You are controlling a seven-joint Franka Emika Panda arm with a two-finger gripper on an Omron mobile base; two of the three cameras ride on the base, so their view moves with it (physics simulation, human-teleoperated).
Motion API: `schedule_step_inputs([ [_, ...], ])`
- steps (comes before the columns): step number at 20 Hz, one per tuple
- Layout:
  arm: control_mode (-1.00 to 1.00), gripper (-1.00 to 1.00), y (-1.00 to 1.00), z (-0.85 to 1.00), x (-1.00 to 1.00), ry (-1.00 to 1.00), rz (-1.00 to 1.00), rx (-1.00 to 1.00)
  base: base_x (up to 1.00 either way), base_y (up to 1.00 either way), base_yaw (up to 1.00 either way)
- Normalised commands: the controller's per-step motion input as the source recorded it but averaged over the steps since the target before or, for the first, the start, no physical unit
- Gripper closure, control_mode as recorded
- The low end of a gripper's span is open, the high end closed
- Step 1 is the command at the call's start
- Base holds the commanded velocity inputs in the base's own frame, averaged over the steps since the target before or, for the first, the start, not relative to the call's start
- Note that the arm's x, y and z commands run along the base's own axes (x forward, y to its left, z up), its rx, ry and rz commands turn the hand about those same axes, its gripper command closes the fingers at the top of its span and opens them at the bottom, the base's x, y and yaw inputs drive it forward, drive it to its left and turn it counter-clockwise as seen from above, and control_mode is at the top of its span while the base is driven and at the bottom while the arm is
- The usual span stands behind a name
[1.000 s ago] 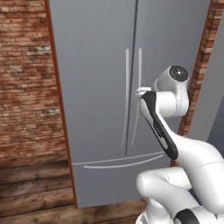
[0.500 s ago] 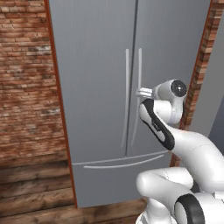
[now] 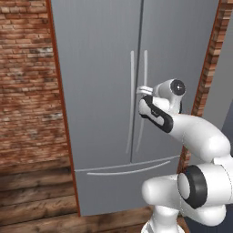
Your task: Retrieve the sausage and cheese from the fridge and place them on the cutting board on the counter.
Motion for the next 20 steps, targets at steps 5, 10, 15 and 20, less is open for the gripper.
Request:
schedule_step_inputs([
  [5, -1.0, -1.0, 0.0, -0.14, 0.58, 0.0, 0.0, 0.04, 0.0, 0.0, 0.0],
  [10, -1.0, -1.0, -0.01, -0.14, 0.52, 0.0, 0.0, 0.06, 0.0, 0.0, 0.0],
  [15, -1.0, -1.0, -0.07, -0.11, 0.42, 0.0, 0.01, 0.05, 0.0, 0.0, 0.0],
  [20, -1.0, -1.0, -0.04, -0.08, 0.41, 0.0, 0.0, 0.03, 0.0, 0.0, 0.0],
])
